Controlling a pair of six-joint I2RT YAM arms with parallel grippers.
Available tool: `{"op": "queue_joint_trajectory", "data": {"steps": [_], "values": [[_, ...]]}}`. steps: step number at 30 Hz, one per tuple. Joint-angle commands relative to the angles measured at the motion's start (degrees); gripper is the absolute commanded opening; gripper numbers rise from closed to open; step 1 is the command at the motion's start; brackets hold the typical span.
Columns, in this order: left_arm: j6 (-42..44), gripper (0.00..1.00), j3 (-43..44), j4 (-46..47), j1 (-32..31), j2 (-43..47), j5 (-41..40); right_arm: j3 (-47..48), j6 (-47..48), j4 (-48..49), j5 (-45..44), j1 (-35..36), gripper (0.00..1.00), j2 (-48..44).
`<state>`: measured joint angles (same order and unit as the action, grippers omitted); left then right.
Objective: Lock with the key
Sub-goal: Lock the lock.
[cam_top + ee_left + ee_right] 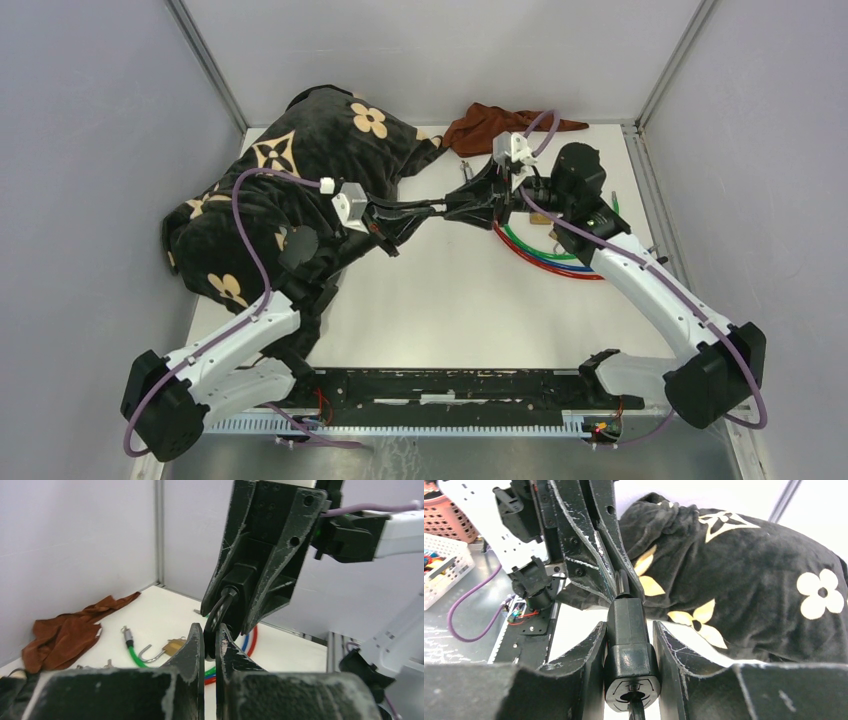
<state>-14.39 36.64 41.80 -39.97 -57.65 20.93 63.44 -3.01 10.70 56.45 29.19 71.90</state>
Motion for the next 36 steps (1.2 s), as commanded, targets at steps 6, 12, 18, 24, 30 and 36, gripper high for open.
{"op": "queue_joint_trajectory", "data": {"steps": [6, 12, 18, 24, 30, 36], "values": [[-6.87, 0.02, 0.44, -2.4, -9.99, 0.18, 34.01, -1.78, 6.67, 8.82, -3.1, 4.12, 0.0, 0.93], [-6.9, 0.02, 0.44, -3.12, -9.78, -0.13, 30.74, -2.29, 6.05, 9.93, -3.08, 4.09, 0.0, 0.41], [-7.1, 0.02, 0.99, -1.57, -10.84, -1.87, 30.76, -3.21, 6.23, 12.47, 2.41, 4.2, 0.0, 1.78], [-6.92, 0.02, 1.85, -3.62, -11.95, -3.72, 30.28, -3.15, 5.29, 14.78, 0.43, 4.8, 0.0, 1.82], [-8.24, 0.02, 1.9, -5.32, -12.79, -5.73, 29.51, -1.94, 4.11, 15.81, -2.37, 6.03, 0.0, 2.24], [-7.95, 0.02, 2.43, -6.34, -14.6, -7.23, 28.59, 0.07, 6.33, 12.57, -6.5, 7.69, 0.0, 3.14]]}}
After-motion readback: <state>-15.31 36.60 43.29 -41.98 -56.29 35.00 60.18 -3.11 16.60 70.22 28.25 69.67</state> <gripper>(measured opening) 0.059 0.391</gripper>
